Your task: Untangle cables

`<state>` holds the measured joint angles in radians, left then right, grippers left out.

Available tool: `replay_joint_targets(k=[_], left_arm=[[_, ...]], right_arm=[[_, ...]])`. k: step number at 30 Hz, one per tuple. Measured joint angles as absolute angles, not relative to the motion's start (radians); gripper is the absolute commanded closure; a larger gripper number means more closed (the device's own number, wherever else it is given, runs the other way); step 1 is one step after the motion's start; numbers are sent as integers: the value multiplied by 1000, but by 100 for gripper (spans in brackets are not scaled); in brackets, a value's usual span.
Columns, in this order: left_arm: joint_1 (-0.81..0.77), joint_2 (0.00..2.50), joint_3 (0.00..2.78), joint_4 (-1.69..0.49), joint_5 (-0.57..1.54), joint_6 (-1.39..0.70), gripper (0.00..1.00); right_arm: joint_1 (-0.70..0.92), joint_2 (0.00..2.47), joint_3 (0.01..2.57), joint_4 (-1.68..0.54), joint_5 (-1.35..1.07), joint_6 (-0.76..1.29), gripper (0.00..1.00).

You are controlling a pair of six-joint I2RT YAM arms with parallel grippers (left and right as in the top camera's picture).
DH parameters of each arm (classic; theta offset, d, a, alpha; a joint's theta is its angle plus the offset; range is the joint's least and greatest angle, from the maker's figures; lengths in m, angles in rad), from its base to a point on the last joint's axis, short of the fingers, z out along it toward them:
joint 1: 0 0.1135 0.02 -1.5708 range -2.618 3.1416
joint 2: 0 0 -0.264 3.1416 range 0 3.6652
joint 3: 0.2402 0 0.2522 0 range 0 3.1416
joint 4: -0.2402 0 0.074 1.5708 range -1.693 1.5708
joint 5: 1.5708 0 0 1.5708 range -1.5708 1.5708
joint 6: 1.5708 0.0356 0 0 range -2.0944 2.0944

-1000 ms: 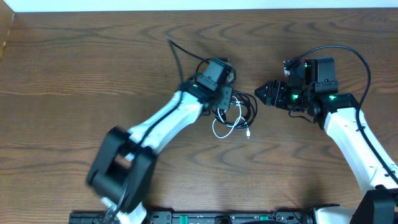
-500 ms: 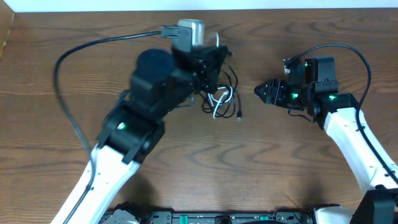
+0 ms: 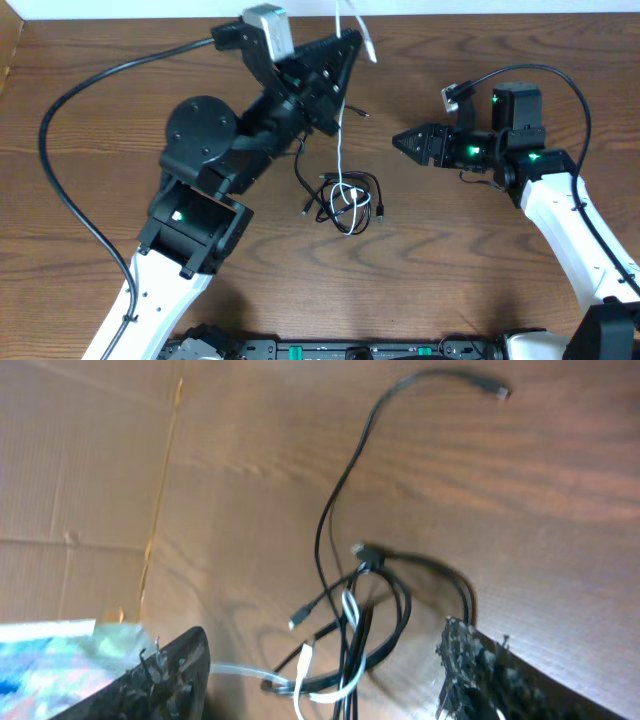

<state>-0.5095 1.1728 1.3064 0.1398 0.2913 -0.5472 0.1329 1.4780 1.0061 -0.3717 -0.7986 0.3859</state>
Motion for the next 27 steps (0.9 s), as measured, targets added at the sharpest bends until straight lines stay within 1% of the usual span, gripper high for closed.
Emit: replay_joint_targets(k=[9, 13, 19, 23, 27], left_arm=[[-410, 1174, 1321, 168, 290, -624, 93], [-390, 1174, 1341, 181, 288, -632, 93], [-370, 1174, 1345, 136, 285, -632, 92], [-369, 1174, 1345, 142, 283, -632, 92], [-363, 1174, 1346, 102, 283, -632, 93]], right_arm=[[228, 1594, 1006, -360, -855, 327, 34], [289, 1616, 1006, -324, -876, 303, 32], [345, 1616, 1006, -260, -870, 263, 31], [390, 1618, 1006, -256, -867, 208, 32], [405, 1636, 1006, -278, -865, 185, 29]])
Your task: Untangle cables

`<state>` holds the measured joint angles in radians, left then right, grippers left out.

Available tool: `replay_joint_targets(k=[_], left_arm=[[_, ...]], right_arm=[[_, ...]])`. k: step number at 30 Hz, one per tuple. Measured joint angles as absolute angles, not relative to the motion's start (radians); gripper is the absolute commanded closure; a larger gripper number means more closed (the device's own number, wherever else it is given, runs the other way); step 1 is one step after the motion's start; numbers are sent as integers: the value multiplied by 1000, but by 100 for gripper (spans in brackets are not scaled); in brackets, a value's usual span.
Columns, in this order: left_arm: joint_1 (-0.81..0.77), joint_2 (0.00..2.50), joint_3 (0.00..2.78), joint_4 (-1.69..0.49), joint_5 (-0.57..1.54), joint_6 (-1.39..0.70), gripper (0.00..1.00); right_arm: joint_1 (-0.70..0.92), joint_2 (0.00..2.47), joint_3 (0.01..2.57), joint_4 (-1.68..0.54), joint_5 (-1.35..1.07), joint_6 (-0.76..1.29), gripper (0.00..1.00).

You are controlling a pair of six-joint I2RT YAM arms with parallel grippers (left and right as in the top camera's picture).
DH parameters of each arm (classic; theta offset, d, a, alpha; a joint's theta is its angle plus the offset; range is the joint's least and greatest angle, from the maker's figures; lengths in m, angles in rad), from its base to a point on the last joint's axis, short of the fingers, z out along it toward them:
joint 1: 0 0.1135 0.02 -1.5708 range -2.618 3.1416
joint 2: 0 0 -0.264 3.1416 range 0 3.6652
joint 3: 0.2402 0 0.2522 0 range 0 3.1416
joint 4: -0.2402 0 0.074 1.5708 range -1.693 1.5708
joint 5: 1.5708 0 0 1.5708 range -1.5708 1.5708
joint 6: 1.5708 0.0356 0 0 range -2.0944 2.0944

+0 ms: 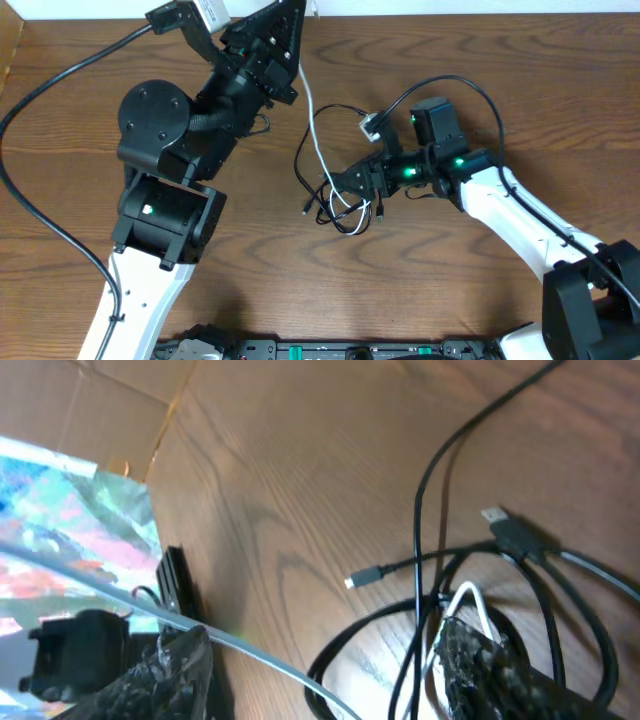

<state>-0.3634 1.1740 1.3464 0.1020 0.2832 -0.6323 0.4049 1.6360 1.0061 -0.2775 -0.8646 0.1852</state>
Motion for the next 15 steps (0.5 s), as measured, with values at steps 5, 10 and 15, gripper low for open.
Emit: replay_joint_targets(k=[5, 10, 15], left_arm=[[-361, 1174, 1350, -84, 283, -627, 92], [-361, 1177, 1355, -364, 283, -568, 93], [-361, 1214, 1355, -564, 282, -493, 93]], right_arm=[[403, 1663, 1006, -347, -804, 174, 27], [405, 1666, 1007, -366, -643, 199, 29], [405, 1687, 1007, -366, -498, 280, 33]])
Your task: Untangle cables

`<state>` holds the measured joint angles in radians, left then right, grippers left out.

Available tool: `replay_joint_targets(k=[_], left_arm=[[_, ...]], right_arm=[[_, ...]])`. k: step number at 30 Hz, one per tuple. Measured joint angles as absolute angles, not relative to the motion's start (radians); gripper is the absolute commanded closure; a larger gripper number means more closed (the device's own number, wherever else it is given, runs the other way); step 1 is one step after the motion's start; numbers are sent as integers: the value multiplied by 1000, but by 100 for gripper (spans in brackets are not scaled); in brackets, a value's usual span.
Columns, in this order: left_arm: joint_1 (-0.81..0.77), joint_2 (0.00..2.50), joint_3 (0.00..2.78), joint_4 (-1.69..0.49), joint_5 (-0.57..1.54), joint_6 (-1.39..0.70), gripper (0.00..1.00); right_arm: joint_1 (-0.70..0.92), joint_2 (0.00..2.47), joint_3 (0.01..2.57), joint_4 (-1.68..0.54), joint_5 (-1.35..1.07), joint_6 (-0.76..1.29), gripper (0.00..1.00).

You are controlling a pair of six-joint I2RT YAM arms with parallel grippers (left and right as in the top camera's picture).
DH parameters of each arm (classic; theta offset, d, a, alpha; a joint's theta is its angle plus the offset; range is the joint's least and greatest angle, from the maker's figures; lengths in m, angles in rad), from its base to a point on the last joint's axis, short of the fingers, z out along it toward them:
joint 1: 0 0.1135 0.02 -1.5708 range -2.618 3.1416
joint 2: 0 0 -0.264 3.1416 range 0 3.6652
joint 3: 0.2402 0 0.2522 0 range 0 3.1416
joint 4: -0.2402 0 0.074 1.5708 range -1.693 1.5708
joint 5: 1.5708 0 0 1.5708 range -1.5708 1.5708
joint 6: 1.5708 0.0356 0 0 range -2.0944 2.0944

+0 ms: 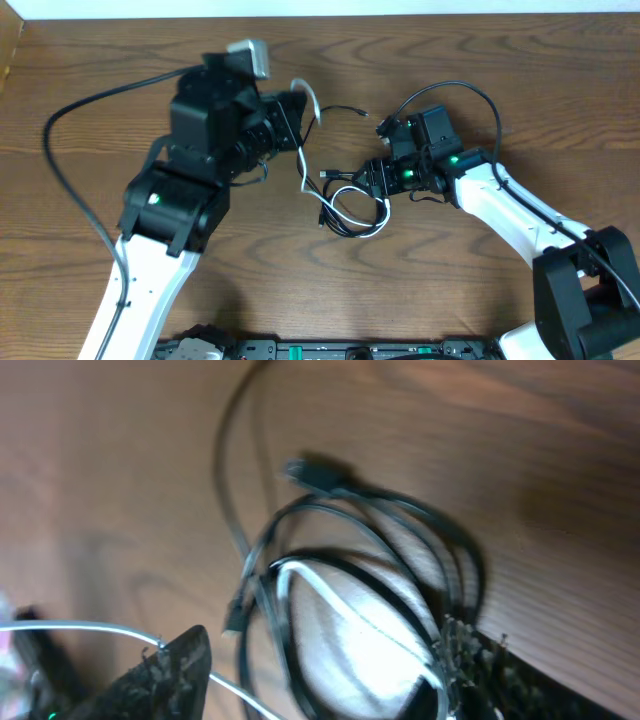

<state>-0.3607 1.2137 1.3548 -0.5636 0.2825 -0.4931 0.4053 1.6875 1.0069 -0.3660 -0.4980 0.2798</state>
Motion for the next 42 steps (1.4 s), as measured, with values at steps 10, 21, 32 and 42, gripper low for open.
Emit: replay_joint_targets(k=[10, 21, 32, 42], left_arm=[[-361, 1368, 1355, -675, 282, -417, 92], [-361, 1364, 1355, -520, 282, -414, 92], [-361, 1316, 1355, -527, 289, -414, 93], [-361, 1030, 1355, -315, 290, -441, 93]], right_arm=[[421, 1739, 1007, -365, -410, 361, 31], [423, 1743, 1007, -355, -411, 370, 30], [425, 1744, 1007, -288, -501, 363, 31], [425, 1744, 1007, -134, -725, 347, 29]])
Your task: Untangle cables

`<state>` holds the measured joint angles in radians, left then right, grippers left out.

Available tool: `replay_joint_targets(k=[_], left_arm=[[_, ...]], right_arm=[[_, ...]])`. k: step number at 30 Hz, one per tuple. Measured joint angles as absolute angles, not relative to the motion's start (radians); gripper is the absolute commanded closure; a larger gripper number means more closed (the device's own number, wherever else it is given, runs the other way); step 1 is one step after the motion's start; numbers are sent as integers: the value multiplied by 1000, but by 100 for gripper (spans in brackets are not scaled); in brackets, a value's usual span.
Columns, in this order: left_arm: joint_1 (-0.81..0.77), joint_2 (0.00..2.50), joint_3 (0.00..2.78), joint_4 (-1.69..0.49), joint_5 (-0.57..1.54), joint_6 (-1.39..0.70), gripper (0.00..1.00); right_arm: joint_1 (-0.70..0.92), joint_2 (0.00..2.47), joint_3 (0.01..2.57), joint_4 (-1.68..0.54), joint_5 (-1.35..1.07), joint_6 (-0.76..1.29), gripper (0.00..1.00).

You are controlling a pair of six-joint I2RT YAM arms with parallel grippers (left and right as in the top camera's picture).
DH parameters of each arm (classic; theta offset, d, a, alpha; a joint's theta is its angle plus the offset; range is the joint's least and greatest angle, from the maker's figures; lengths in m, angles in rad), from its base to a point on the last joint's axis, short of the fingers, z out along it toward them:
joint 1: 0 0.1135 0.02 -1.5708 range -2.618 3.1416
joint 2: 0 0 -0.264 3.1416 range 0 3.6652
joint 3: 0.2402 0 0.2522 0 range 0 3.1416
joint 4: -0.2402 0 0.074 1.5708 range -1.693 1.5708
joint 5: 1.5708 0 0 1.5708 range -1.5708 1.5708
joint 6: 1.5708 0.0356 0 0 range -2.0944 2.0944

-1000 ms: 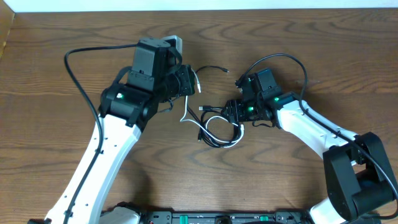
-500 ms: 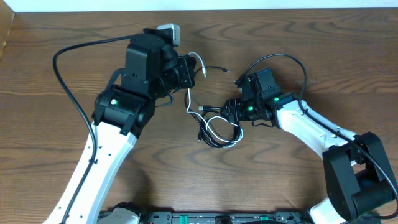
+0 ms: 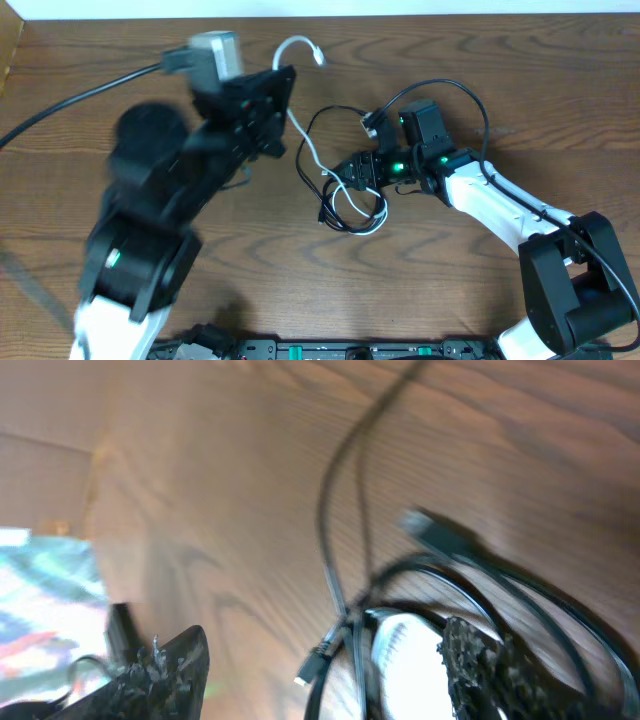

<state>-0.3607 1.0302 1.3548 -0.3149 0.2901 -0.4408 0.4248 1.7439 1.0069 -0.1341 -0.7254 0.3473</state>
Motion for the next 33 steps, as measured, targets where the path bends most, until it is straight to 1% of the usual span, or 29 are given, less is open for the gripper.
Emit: replay_joint_targets(k=[4, 10, 13, 16, 17, 21, 25, 29, 33], left_arm=[[-361, 926, 1356, -202, 259, -447, 93], [-361, 861, 1356, -80, 171, -467, 93], [-361, 857, 1356, -63, 130, -475, 92], [-361, 867, 1356, -65, 97, -475, 93], [-361, 873, 1356, -67, 90, -475, 93], [-361, 900, 1357, -85, 72, -476, 92], [-361, 930, 1356, -94, 72, -490, 93], [-361, 953, 1356, -92, 71, -502, 93], [-361, 951, 1356, -81, 67, -506, 92]], right_arm=[[416, 1744, 1007, -64, -830, 339, 30], [365, 1744, 1012, -59, -915, 324, 34], [337, 1744, 1016, -80, -928, 327, 37], [323, 1744, 1019, -160, -917, 336, 39], [332, 1744, 1020, -231, -891, 342, 39], [395, 1745, 1022, -321, -812, 381, 40], [477, 1746, 1022, -294, -760, 456, 40], [562, 1758, 1023, -225, -690, 566, 44], [634, 1844, 1026, -172, -654, 659, 46]])
